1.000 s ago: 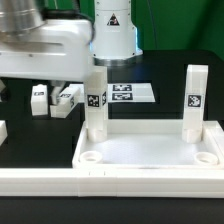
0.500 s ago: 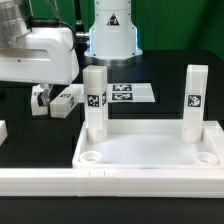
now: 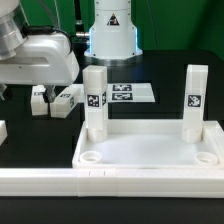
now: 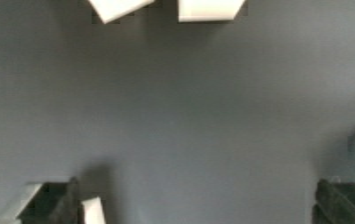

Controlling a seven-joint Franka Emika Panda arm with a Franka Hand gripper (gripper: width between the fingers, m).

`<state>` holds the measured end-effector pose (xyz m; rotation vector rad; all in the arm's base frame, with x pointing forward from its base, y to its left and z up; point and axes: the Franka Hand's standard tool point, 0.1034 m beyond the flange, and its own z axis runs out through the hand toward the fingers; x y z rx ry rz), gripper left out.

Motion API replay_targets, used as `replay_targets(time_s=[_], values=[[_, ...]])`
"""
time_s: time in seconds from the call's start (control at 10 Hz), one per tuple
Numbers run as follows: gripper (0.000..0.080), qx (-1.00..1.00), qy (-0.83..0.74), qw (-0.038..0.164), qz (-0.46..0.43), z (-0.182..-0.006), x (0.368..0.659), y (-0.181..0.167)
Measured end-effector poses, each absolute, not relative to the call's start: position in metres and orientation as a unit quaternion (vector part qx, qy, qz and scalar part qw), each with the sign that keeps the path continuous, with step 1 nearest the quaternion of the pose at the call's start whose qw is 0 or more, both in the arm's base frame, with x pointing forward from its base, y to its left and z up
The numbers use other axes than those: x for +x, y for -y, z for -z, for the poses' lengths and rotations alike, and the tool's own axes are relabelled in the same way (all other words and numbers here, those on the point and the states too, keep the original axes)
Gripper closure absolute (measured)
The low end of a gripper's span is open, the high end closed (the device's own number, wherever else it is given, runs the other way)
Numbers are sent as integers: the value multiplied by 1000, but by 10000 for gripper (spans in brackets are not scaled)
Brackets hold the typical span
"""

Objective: Assemble desk

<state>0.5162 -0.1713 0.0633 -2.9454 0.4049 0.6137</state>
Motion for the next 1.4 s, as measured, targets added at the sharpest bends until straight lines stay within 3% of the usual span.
replay_targets(time_s=[0.2, 0.7, 1.4], values=[[150, -953, -138, 69, -261, -56, 503, 175], [150, -943, -147, 74, -288, -46, 477, 170], [150, -865, -146, 107, -467, -34, 459, 158]])
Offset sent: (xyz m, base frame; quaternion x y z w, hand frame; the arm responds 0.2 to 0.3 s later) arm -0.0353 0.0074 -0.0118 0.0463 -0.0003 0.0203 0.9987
